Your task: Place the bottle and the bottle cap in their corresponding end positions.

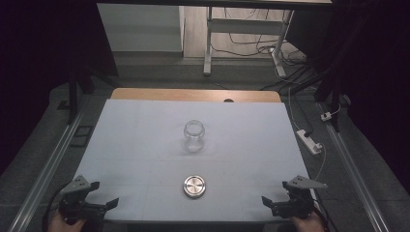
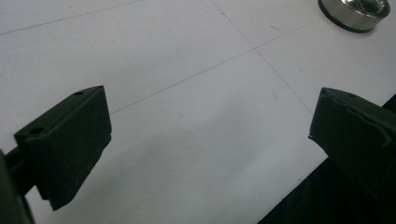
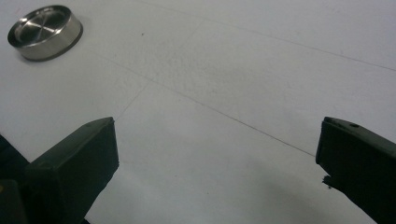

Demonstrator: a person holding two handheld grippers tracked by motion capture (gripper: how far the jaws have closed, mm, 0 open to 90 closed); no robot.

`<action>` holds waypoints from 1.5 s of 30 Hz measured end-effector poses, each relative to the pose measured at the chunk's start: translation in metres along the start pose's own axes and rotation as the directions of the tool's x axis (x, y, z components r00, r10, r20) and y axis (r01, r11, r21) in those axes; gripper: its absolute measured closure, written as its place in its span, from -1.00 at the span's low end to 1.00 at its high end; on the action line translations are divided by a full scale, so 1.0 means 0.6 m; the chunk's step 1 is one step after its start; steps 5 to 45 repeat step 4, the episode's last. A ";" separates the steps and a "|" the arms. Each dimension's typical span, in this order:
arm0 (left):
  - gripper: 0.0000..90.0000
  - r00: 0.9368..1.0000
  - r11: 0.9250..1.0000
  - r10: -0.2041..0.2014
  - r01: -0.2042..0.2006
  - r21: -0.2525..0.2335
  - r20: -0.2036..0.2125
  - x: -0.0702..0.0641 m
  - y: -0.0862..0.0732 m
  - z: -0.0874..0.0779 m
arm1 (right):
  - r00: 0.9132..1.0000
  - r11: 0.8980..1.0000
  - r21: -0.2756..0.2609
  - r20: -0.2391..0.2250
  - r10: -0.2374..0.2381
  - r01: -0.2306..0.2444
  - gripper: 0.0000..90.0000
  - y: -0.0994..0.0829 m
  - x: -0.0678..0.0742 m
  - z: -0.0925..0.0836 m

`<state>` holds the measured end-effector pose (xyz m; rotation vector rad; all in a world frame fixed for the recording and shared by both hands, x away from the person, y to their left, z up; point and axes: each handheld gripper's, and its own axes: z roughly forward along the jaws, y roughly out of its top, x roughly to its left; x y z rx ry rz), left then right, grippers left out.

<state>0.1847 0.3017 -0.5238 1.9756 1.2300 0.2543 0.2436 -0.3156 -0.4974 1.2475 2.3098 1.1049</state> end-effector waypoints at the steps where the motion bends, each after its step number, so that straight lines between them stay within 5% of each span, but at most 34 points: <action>1: -1.00 1.000 1.000 -0.001 0.001 0.002 0.003 0.000 0.000 0.000 | 1.000 1.000 0.000 0.001 0.004 -0.004 -1.00 0.000 -0.002 0.000; 45: -1.00 1.000 1.000 -0.006 0.006 0.002 0.009 0.002 0.001 0.001 | 1.000 1.000 0.002 0.001 0.014 -0.014 -1.00 -0.001 -0.003 0.001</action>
